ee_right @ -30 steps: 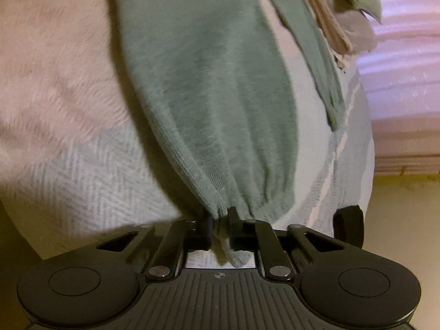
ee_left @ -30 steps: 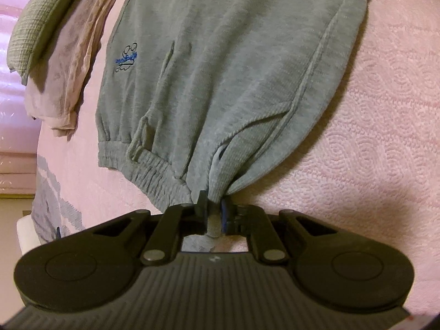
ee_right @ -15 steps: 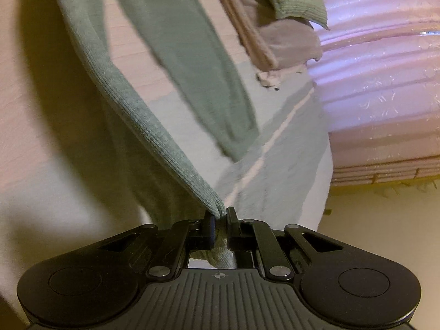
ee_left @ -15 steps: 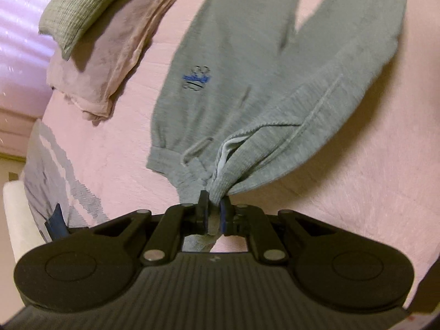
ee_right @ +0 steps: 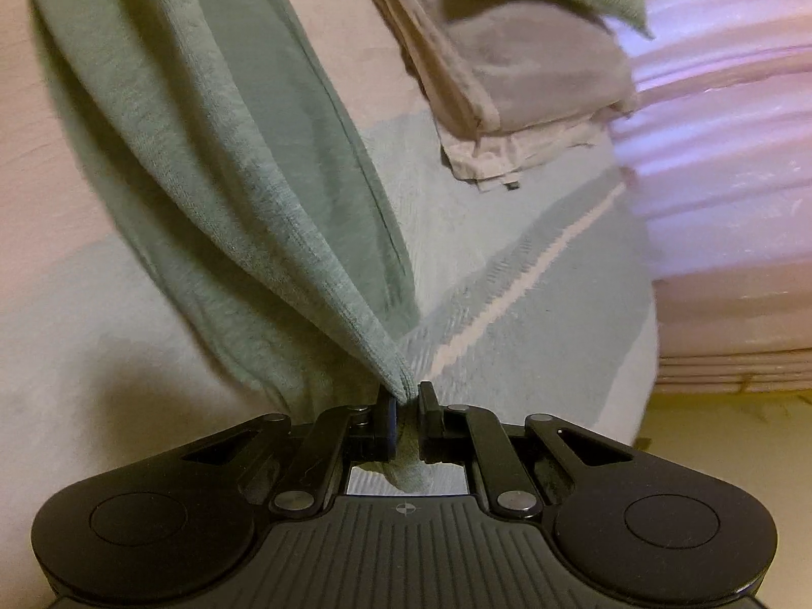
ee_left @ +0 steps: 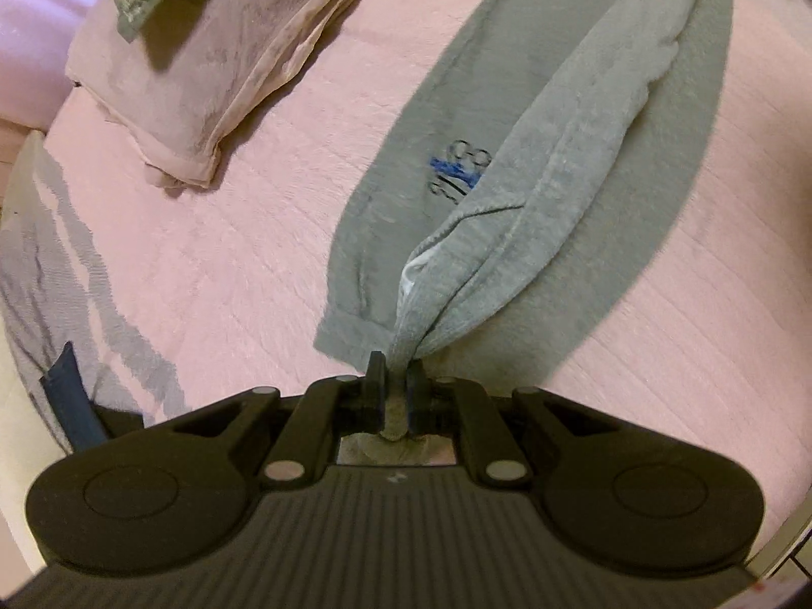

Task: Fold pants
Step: 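Lift both cuffs and fold the legs toward the waistband, then open both tools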

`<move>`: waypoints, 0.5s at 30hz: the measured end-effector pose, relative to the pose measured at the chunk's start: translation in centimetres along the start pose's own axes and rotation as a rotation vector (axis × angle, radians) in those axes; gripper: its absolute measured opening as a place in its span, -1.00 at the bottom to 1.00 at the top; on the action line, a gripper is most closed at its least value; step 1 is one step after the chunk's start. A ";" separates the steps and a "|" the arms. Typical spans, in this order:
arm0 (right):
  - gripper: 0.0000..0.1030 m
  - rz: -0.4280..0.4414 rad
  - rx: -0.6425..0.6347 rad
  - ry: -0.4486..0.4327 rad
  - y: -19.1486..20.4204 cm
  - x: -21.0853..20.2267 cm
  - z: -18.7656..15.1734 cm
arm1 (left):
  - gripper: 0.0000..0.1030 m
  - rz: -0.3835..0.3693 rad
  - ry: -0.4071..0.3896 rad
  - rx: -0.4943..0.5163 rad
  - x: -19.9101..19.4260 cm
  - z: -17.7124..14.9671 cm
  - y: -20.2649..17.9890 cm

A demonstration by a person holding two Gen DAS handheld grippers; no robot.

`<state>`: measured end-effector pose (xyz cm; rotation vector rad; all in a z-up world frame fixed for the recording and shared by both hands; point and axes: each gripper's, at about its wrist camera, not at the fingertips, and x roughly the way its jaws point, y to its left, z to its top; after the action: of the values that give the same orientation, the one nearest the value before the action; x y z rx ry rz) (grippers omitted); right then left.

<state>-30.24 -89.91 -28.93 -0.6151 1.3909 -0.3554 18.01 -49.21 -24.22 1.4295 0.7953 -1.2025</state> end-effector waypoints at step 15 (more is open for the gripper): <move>-0.92 0.184 0.111 0.124 -5.7 15.0 7.3 | -0.89 -0.145 0.073 -0.092 11.6 8.1 10.2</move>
<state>-19.92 -101.67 -37.10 -0.3749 1.5231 -0.3250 28.59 -60.82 -31.76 1.3656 1.0064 -1.2122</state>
